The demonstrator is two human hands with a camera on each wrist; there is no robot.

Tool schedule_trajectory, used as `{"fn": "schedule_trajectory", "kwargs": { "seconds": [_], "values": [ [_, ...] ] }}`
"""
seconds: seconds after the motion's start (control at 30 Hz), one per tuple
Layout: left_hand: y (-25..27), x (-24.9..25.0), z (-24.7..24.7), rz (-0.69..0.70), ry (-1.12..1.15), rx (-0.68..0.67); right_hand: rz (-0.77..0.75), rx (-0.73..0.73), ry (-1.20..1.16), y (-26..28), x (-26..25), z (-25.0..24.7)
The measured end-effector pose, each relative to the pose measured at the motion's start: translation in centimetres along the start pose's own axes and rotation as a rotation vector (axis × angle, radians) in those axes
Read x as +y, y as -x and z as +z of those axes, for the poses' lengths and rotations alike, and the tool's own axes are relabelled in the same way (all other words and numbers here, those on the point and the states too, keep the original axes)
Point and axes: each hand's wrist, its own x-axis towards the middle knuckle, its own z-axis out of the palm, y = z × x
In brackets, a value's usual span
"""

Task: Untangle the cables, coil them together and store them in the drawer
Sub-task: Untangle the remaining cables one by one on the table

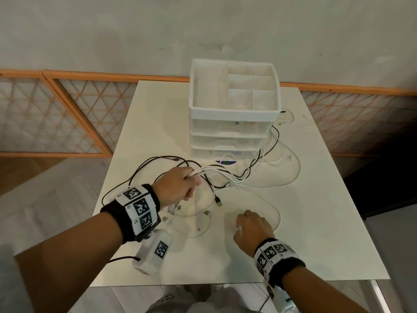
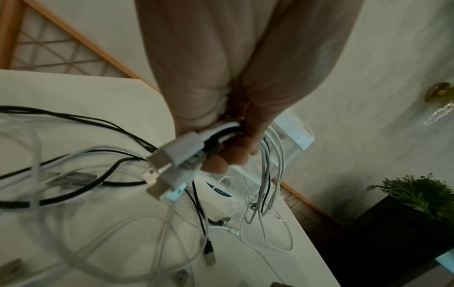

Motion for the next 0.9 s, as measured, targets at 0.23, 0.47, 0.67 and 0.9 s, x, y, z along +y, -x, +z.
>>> {"fn": "schedule_trajectory", "kwargs": {
  "seconds": [0.23, 0.47, 0.67, 0.9],
  "values": [
    [-0.1, -0.1, -0.6, -0.082, 0.075, 0.088, 0.070, 0.183, -0.195, -0.8, 1.4, -3.8],
    [0.2, 4.0, -0.5, 0.058, 0.256, 0.021, -0.372, 0.339, -0.373, 1.2, -0.1, -16.1],
    [0.6, 7.2, 2.0, 0.101, 0.355, -0.038, -0.406, 0.417, -0.471, 0.8, -4.1, -17.5],
    [1.1, 6.3, -3.3, 0.163, 0.311, 0.156, 0.218, 0.340, -0.281, -2.6, 6.5, -16.1]
  ]
}}
